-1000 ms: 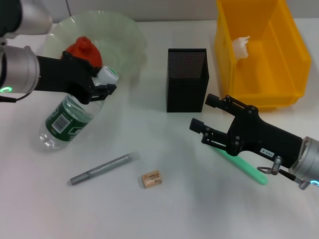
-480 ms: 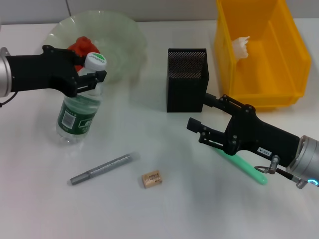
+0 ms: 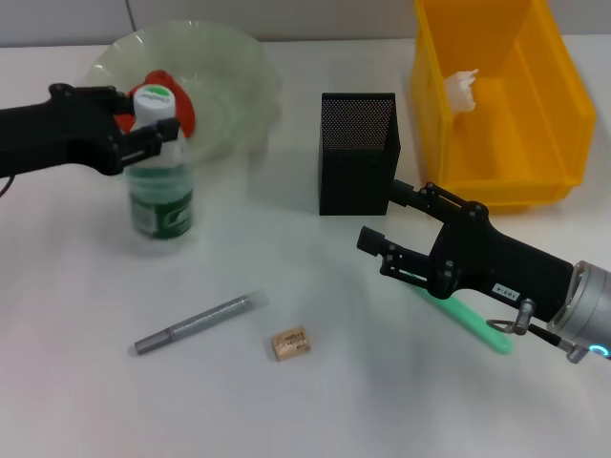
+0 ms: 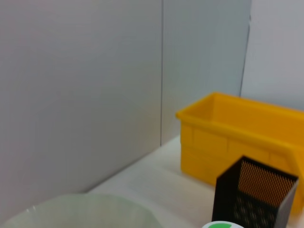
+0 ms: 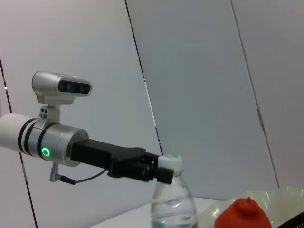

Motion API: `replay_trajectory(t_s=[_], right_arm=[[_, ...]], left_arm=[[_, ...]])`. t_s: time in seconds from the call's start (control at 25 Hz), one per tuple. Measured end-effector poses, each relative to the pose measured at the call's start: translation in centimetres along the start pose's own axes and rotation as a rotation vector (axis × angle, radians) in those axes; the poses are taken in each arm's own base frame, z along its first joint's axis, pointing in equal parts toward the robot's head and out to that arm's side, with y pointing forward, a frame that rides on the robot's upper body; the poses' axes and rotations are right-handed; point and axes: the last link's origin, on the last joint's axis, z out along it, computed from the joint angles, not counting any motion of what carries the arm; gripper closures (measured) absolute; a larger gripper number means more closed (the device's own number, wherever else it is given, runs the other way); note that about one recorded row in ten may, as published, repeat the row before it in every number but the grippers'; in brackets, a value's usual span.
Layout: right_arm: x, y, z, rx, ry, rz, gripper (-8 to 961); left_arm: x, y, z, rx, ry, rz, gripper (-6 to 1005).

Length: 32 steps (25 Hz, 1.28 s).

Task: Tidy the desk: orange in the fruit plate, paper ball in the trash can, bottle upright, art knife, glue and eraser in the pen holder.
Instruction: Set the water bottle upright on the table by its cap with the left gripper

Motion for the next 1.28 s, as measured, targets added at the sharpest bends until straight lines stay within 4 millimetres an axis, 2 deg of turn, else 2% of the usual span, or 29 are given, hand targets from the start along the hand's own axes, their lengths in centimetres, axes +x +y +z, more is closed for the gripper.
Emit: replay_trajectory(t_s=[0.6, 1.28], right_arm=[[0.2, 0.3, -0.1, -0.003, -0.003, 0.015, 206], [0.2, 0.3, 0.1, -0.007, -0.003, 0.02, 211]], left_arm=[[-0.5, -0.4, -1.0, 0.016, 0.071, -0.005, 553], [-2.3, -2.2, -3.2, 0.104, 0.111, -0.084, 543]])
